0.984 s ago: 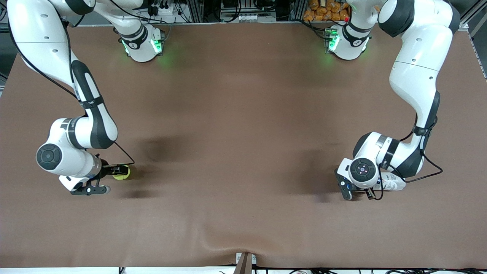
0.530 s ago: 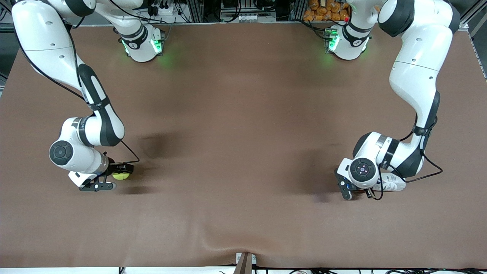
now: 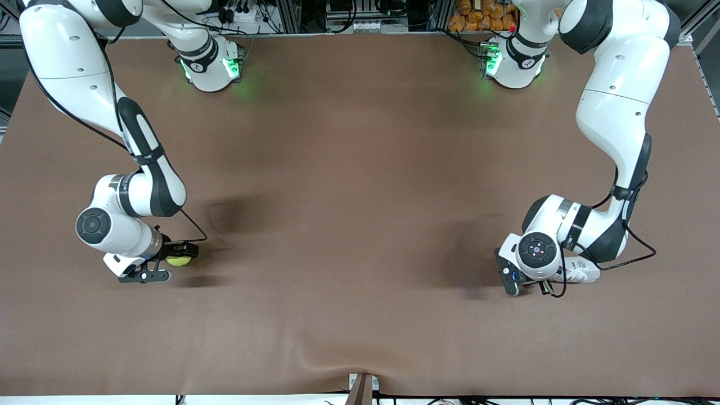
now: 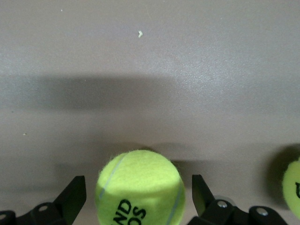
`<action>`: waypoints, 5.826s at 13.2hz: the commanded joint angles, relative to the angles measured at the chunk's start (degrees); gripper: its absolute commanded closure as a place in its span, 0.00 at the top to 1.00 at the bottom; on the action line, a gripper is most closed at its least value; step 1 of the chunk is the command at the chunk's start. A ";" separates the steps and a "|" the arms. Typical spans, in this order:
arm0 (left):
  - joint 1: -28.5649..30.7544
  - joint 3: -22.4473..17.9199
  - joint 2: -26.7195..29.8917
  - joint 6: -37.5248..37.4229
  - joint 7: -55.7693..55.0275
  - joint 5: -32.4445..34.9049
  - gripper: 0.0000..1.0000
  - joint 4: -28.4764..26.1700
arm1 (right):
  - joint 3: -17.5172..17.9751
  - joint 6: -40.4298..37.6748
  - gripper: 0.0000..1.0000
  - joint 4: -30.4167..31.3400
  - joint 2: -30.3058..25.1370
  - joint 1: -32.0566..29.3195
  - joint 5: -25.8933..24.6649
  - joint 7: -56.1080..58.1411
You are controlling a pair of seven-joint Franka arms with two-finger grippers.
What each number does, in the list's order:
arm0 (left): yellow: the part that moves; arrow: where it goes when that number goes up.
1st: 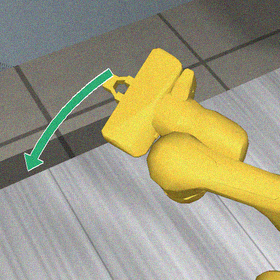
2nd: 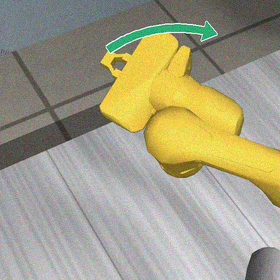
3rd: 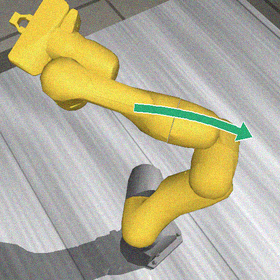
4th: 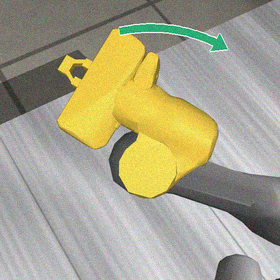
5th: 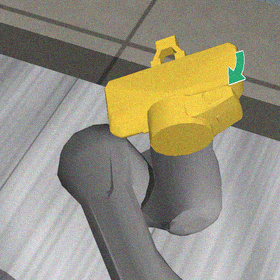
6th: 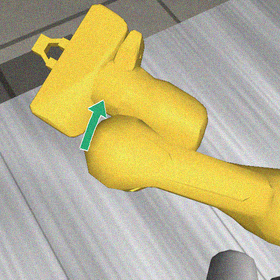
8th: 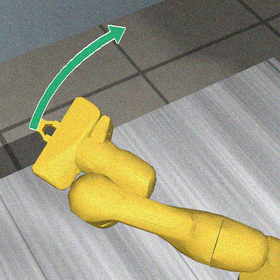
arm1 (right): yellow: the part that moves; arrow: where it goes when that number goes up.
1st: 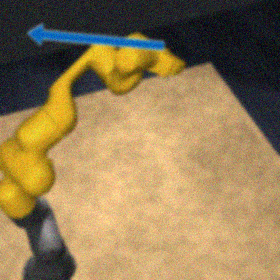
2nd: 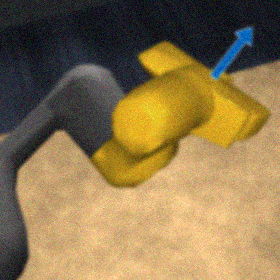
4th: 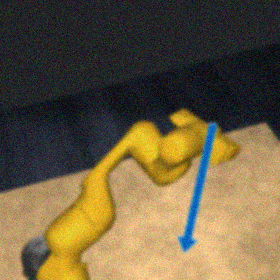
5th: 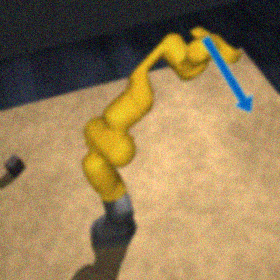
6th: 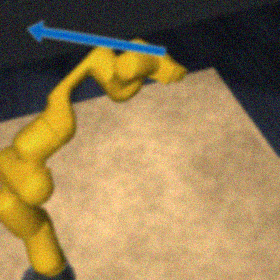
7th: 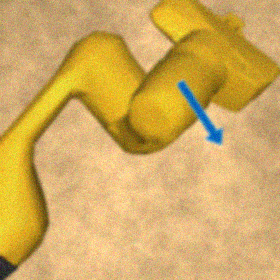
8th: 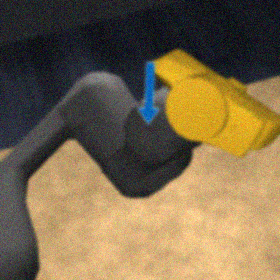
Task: Insert tennis ball vertically with right arm
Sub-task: 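Lift the can upright with the left gripper while the right gripper lifts the ball, then carry the tennis ball with the right gripper over the can's open rim, then open the right gripper to drop the ball into the can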
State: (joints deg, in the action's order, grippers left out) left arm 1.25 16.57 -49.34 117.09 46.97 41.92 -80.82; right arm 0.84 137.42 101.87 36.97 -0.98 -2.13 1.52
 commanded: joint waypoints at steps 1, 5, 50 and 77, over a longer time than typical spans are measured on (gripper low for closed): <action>0.07 2.05 4.67 -2.03 2.77 -1.56 0.57 -0.48 | 0.48 0.83 1.00 0.79 -0.15 -0.69 -0.77 0.51; 1.04 7.33 9.60 -3.71 3.22 -10.77 0.57 -0.31 | 0.48 0.83 0.21 0.79 -0.23 -0.69 -0.77 0.42; -35.26 3.65 -8.23 86.73 -31.85 -54.67 0.63 -5.84 | 0.92 -24.49 0.00 -24.61 -7.80 32.88 6.71 -60.05; -35.61 3.65 -9.11 86.73 -31.85 -54.75 0.66 -4.17 | 0.66 -18.41 1.00 -24.61 -3.83 33.32 3.89 -62.77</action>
State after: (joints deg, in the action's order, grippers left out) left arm -33.25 20.86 -56.85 204.16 15.45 -11.38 -86.91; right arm 1.75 119.24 78.67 32.53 31.74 2.92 -58.80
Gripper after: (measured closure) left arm 0.348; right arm 0.000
